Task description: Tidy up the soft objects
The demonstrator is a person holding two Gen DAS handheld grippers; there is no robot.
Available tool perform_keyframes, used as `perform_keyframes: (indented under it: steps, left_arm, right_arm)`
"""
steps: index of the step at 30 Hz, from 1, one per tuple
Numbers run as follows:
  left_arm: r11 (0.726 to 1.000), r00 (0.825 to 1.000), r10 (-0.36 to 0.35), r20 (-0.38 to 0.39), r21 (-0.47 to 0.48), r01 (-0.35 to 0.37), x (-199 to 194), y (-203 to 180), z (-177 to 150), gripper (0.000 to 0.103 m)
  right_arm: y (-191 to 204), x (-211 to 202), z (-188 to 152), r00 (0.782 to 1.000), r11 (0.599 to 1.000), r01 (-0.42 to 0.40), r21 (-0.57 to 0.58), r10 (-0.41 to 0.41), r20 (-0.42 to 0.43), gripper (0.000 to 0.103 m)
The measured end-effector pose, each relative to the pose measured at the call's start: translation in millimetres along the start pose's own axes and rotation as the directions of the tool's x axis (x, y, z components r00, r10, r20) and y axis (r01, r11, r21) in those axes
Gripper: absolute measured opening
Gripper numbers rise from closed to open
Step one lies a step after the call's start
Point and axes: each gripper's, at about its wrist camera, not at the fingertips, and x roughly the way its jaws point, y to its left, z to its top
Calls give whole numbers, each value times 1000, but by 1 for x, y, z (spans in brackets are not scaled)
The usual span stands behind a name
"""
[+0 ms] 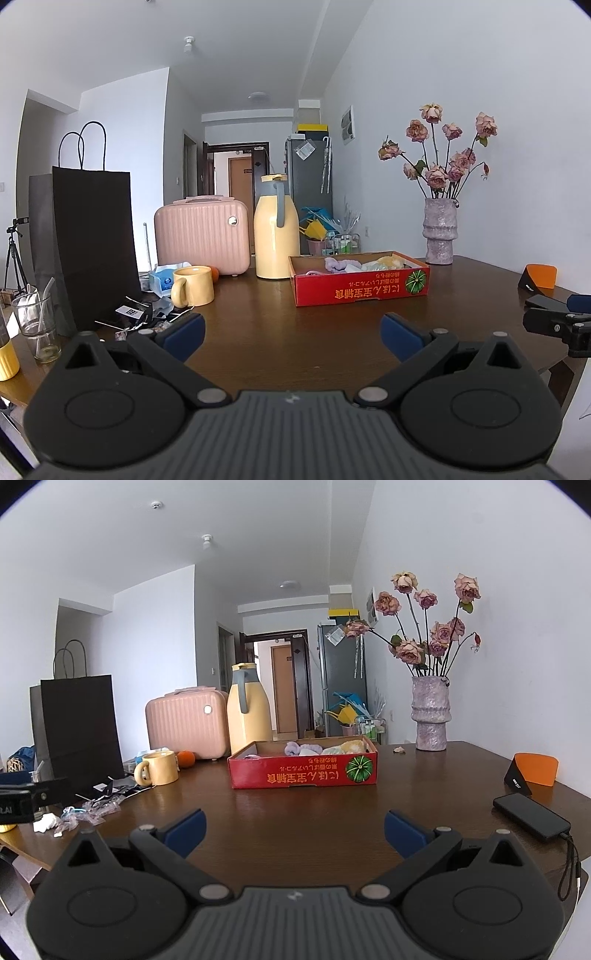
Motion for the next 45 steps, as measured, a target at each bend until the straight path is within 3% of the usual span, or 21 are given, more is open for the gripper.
perform_keyframes:
  steps: [45]
  left_arm:
    - [1000,1000,6,12,0,-6,-2,0,0,103]
  right_arm:
    - [-2,4,-2,1000,1000,-17,22,18,-22,103]
